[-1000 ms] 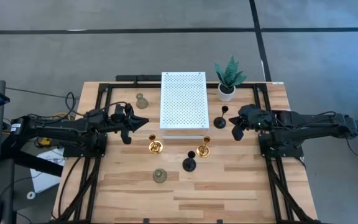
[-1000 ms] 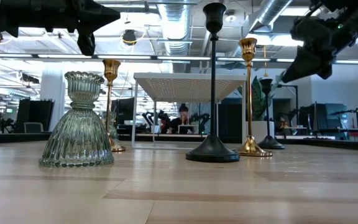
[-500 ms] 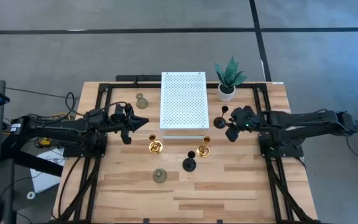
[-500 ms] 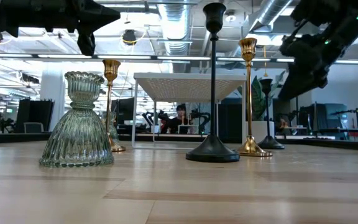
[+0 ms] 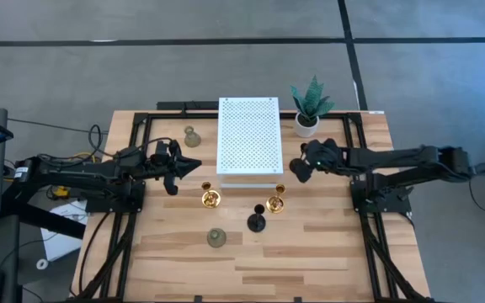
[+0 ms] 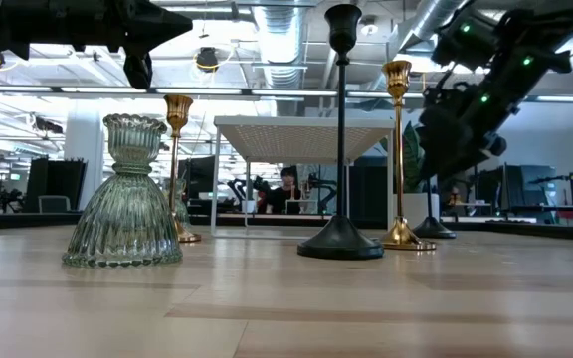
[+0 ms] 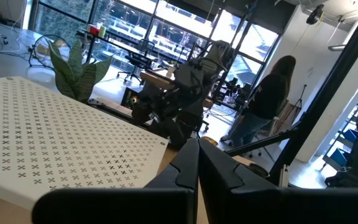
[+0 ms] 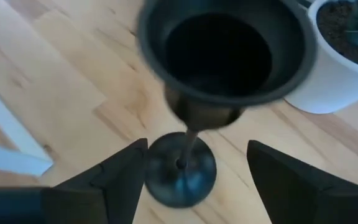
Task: Pick & Place candle stick holders
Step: Put the top black candle holder on the shelf
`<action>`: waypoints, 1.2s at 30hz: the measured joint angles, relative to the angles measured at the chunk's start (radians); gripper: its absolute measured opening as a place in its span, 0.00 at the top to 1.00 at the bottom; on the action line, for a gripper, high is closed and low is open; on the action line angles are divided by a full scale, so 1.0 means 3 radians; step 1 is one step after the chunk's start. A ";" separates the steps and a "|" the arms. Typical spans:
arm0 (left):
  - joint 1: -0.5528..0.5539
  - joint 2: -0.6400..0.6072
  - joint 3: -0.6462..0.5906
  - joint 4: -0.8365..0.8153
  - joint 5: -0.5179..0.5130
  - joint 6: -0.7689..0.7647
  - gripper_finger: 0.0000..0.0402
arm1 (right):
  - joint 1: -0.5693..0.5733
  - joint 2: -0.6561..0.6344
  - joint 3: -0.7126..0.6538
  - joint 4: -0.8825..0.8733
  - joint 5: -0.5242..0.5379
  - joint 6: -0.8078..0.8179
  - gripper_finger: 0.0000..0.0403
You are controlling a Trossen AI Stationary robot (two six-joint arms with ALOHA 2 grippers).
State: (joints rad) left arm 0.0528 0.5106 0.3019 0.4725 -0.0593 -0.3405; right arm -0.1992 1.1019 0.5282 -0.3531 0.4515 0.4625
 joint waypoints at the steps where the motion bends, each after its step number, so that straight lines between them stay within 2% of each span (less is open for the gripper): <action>1: 0.0000 0.0000 0.0000 0.0000 0.0000 0.0000 0.98 | -0.0020 0.0036 0.0000 0.0048 0.0000 0.0000 0.34; 7: 0.0000 0.0000 0.0000 0.0000 0.0000 0.0000 0.98 | -0.0106 0.0212 0.0000 0.0288 -0.0005 -0.0001 0.34; 11: 0.0000 0.0000 0.0000 0.0000 0.0000 0.0000 0.98 | -0.0112 0.0273 0.0001 0.0345 -0.0014 0.0000 0.40; 14: -0.0001 0.0000 0.0000 0.0000 0.0000 -0.0001 0.98 | -0.0106 0.0273 0.0000 0.0341 -0.0015 0.0000 0.49; 22: 0.0000 0.0000 0.0000 0.0000 0.0000 -0.0001 0.98 | -0.0100 0.0252 0.0001 0.0331 -0.0017 0.0000 0.84; 26: -0.0001 0.0000 0.0000 0.0000 0.0000 -0.0001 0.98 | -0.0100 0.0251 0.0001 0.0331 -0.0039 -0.0004 0.97; 31: 0.0000 0.0001 0.0000 0.0000 0.0000 -0.0001 0.98 | -0.0098 0.0165 0.0078 0.0087 -0.0127 -0.0049 0.97; 36: -0.0001 0.0001 0.0000 0.0000 0.0000 -0.0001 0.98 | -0.0098 -0.0007 0.0440 -0.0424 -0.0133 -0.0173 0.98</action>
State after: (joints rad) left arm 0.0525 0.5110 0.3019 0.4725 -0.0593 -0.3408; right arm -0.2287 1.0998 0.6601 -0.4803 0.4117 0.4107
